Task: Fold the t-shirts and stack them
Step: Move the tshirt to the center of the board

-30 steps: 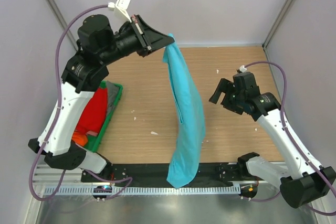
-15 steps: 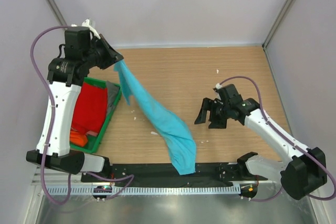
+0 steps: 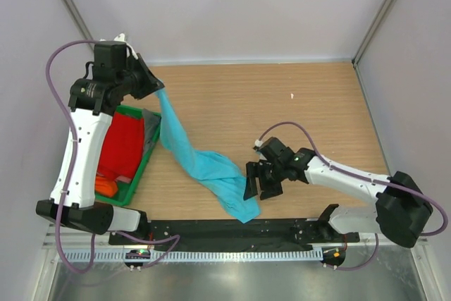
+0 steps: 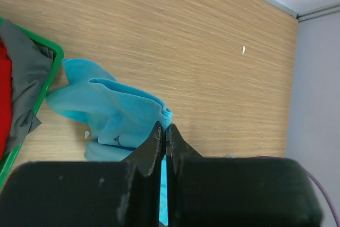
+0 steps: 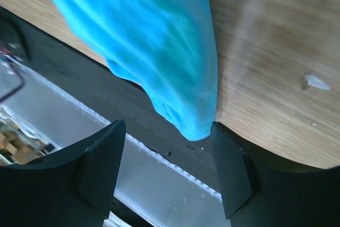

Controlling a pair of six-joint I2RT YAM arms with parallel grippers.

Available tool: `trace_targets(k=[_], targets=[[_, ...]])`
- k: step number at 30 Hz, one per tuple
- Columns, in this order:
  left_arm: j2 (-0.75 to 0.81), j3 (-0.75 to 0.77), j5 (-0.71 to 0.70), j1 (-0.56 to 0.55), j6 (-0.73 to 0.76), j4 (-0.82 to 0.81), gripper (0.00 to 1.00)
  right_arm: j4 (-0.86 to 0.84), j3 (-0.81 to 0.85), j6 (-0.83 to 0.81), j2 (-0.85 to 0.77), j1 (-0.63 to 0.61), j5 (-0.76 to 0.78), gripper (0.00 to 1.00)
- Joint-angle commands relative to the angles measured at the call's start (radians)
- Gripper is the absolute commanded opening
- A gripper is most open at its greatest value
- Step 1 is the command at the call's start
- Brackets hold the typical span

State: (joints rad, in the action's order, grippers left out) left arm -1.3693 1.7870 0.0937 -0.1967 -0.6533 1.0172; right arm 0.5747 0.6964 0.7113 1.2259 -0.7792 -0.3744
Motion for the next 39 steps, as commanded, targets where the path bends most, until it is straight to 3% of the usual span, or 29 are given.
trace_targets(k=[1, 4, 6, 8, 9, 10, 11, 13, 17, 20, 22, 23, 25, 26, 28, 29, 30, 31, 32, 34, 35, 38, 39], targets=[[0.038, 0.008, -0.009, 0.000, 0.004, -0.005, 0.00, -0.012, -0.035, 0.034, 0.040, -0.072, 0.067, 0.71], [0.047, 0.000, 0.006, 0.000, 0.000, -0.005, 0.00, -0.048, -0.055, 0.071, 0.076, -0.110, 0.107, 0.67], [0.056, -0.012, 0.017, 0.000, -0.003, -0.003, 0.00, -0.085, -0.052, 0.091, 0.108, -0.123, 0.141, 0.54], [0.075, -0.020, 0.018, 0.000, -0.003, 0.000, 0.00, -0.081, -0.040, 0.097, 0.135, -0.123, 0.166, 0.34], [0.082, -0.024, 0.014, 0.002, -0.002, 0.010, 0.00, -0.069, -0.020, 0.096, 0.139, -0.127, 0.172, 0.13], [0.091, -0.024, 0.008, 0.002, 0.004, 0.020, 0.00, -0.049, -0.011, 0.100, 0.130, -0.130, 0.178, 0.04], [0.113, -0.023, -0.012, 0.002, 0.007, 0.029, 0.00, 0.021, 0.000, 0.103, 0.115, -0.134, 0.186, 0.01], [0.142, -0.015, -0.047, 0.000, 0.015, 0.072, 0.00, 0.127, 0.056, 0.111, 0.013, -0.147, 0.225, 0.01], [0.266, -0.038, -0.245, 0.000, 0.012, 0.173, 0.00, 0.500, 0.216, 0.213, -0.229, -0.141, 0.417, 0.01], [0.318, -0.119, -0.316, 0.002, -0.002, 0.213, 0.00, 0.608, 0.348, 0.217, -0.266, -0.036, 0.474, 0.01], [0.329, -0.161, -0.316, 0.002, -0.008, 0.193, 0.00, 0.614, 0.416, 0.105, -0.224, 0.087, 0.432, 0.01], [0.319, -0.204, -0.308, 0.002, -0.011, 0.181, 0.00, 0.594, 0.426, 0.055, -0.168, 0.242, 0.392, 0.01], [0.248, -0.222, -0.290, 0.002, -0.025, 0.149, 0.00, 0.556, 0.465, -0.084, -0.096, 0.407, 0.257, 0.01], [0.218, -0.224, -0.282, -0.001, -0.019, 0.140, 0.00, 0.498, 0.477, -0.114, -0.062, 0.551, 0.235, 0.10], [0.113, -0.215, -0.297, -0.003, 0.013, 0.107, 0.17, 0.455, 0.526, -0.185, 0.070, 0.639, 0.213, 0.15], [0.083, -0.210, -0.310, -0.004, 0.026, 0.095, 0.30, 0.453, 0.560, -0.217, 0.127, 0.661, 0.229, 0.23], [0.046, -0.172, -0.327, -0.003, 0.043, 0.090, 0.40, 0.479, 0.654, -0.239, 0.177, 0.669, 0.282, 0.39], [-0.006, -0.152, -0.371, -0.006, 0.081, 0.098, 0.43, 0.503, 0.704, -0.281, 0.257, 0.670, 0.334, 0.45], [-0.023, -0.129, -0.388, -0.010, 0.093, 0.113, 0.52, 0.545, 0.742, -0.292, 0.277, 0.670, 0.423, 0.50], [-0.027, -0.112, -0.394, -0.017, 0.127, 0.115, 0.59, 0.563, 0.804, -0.302, 0.273, 0.670, 0.443, 0.66], [-0.016, -0.126, -0.394, -0.036, 0.133, 0.115, 0.66, 0.564, 0.796, -0.300, 0.258, 0.667, 0.433, 0.66], [0.054, -0.251, -0.352, -0.122, 0.146, 0.106, 0.66, 0.547, 0.637, -0.264, 0.163, 0.638, 0.297, 0.67], [0.079, -0.306, -0.321, -0.154, 0.142, 0.081, 0.65, 0.538, 0.511, -0.248, 0.130, 0.624, 0.257, 0.66]])
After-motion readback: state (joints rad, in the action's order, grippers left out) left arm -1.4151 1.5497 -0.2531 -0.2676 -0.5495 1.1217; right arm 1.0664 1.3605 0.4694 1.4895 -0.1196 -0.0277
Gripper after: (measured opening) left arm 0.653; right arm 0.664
